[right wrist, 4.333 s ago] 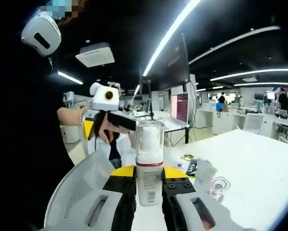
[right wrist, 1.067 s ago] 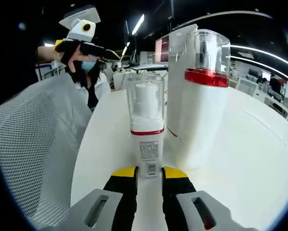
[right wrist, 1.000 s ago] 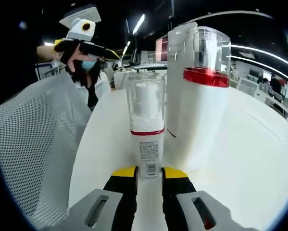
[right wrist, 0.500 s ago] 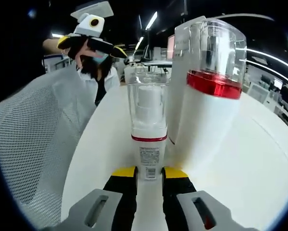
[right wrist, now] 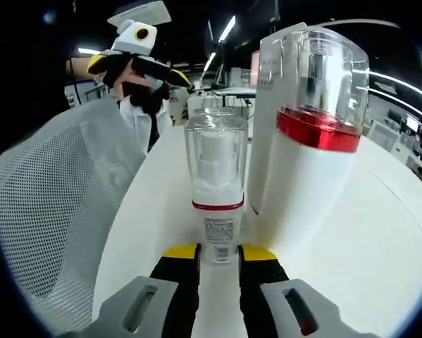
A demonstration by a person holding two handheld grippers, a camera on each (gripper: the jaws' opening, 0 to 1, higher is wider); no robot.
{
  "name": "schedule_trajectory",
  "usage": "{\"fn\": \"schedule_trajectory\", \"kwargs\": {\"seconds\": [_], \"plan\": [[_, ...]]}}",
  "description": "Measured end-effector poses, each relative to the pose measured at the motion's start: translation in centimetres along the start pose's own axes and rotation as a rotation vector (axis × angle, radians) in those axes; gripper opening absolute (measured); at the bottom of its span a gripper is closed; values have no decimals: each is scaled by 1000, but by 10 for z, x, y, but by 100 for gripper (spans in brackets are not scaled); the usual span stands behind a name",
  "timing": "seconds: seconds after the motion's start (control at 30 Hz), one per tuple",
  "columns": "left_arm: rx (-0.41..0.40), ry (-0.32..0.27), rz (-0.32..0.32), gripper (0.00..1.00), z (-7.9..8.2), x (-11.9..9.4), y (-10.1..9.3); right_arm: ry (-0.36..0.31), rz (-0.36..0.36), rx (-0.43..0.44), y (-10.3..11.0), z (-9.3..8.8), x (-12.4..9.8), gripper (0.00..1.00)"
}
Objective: Arrange the skincare products in the storage area until every visible bottle or jar stands upright without overlapping.
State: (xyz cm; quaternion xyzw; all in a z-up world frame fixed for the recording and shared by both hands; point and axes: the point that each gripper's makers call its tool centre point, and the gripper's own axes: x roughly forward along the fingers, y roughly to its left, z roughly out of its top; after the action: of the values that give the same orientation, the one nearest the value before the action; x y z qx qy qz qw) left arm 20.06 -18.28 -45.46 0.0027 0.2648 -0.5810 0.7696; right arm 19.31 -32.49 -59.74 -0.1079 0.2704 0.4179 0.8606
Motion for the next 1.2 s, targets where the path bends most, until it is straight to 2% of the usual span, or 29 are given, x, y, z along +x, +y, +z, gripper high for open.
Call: {"fn": "schedule_trajectory", "kwargs": {"seconds": [0.1, 0.33, 0.4, 0.43, 0.73, 0.93, 1.0, 1.07, 1.2], "plan": [[0, -1, 0, 93, 1, 1, -2, -3, -10, 50, -1, -1, -3, 15], [-2, 9, 7, 92, 1, -2, -2, 2, -36, 104, -1, 1, -12, 23], [-8, 9, 10, 91, 3, -4, -2, -39, -51, 175, 1, 7, -17, 26], [-13, 10, 12, 90, 4, -5, -1, -39, -66, 185, 0, 7, -20, 27], [-37, 9, 32, 89, -1, -15, -4, -10, -133, 203, 6, 5, -45, 37], [-43, 18, 27, 89, -7, -21, -10, -42, -209, 255, 8, 14, -62, 52], [-49, 20, 26, 88, -8, -22, -11, -55, -235, 306, 11, 18, -68, 63], [-52, 20, 26, 88, -7, -24, -12, -77, -262, 305, 15, 25, -74, 70], [-50, 20, 27, 88, -9, -24, -13, -106, -287, 337, 26, 32, -84, 77]]}}
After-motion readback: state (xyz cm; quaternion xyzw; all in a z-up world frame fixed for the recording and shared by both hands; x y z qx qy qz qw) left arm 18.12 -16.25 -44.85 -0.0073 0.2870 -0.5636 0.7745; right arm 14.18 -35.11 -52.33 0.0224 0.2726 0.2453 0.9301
